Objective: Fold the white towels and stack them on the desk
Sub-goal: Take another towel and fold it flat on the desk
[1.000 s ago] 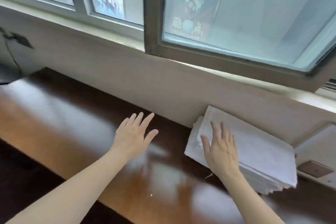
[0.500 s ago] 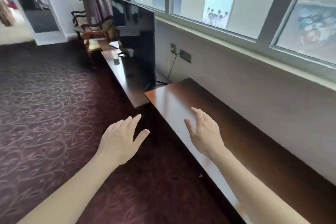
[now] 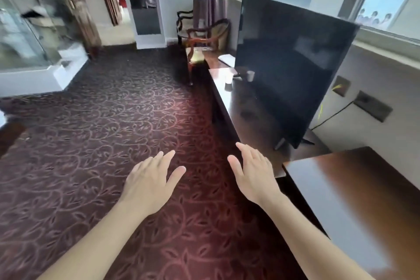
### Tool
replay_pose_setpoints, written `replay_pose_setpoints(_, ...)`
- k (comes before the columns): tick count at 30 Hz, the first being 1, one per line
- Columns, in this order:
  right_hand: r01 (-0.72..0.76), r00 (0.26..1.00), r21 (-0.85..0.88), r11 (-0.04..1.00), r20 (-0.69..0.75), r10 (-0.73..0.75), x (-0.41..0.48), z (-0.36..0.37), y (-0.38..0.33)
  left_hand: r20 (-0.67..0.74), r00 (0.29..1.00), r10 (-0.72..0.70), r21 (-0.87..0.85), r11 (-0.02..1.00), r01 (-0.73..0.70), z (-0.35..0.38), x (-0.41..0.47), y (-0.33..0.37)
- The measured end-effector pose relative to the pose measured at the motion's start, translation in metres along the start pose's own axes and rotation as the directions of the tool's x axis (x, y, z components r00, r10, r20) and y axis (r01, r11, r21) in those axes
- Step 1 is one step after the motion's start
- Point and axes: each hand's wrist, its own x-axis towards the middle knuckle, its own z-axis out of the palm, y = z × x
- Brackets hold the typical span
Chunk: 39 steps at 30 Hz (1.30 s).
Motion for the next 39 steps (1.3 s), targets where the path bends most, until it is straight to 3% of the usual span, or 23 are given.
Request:
replay_pose_setpoints(7,0.064,0.993,-0.011,0.998,0.100,-0.063,0.183,0.054,-0.059,0.025,0.999,-0.036,-0.029,0.999,0.036,0.000,0.153,-0.080)
replay_pose_setpoints(14,0.048,0.998,-0.032,0.998,0.053,-0.047,0.366,0.119,-0.096,0.083,0.996,0.010,-0.068,0.998,-0.005,0.039,0.343,-0.179)
replay_pose_setpoints(19,-0.082,0.994,-0.079,0.993,0.064,0.087,0.498,0.146,-0.111,0.130,0.989,0.064,-0.135,0.990,-0.047,0.052,0.496,-0.236)
replay_pose_setpoints(25,-0.200,0.979,-0.047,0.979,0.018,0.201,0.634,0.161,-0.109,0.193,0.965,0.178,-0.157,0.976,-0.149,0.046,0.659,-0.244)
replay_pose_setpoints(31,-0.293,0.956,0.035,0.955,-0.018,0.294,0.796,0.198,-0.063,0.224,0.943,0.245,-0.180,0.962,-0.207,0.071,0.846,-0.226)
replay_pose_setpoints(34,-0.344,0.939,0.053,0.937,0.020,0.344,0.881,0.216,-0.034,0.253,0.946,0.202,-0.287,0.950,-0.126,0.084,0.934,-0.223)
replay_pose_setpoints(39,-0.343,0.936,0.073,0.937,0.113,0.334,1.012,0.230,-0.019,0.263,0.955,0.139,-0.327,0.944,-0.047,0.084,1.066,-0.236)
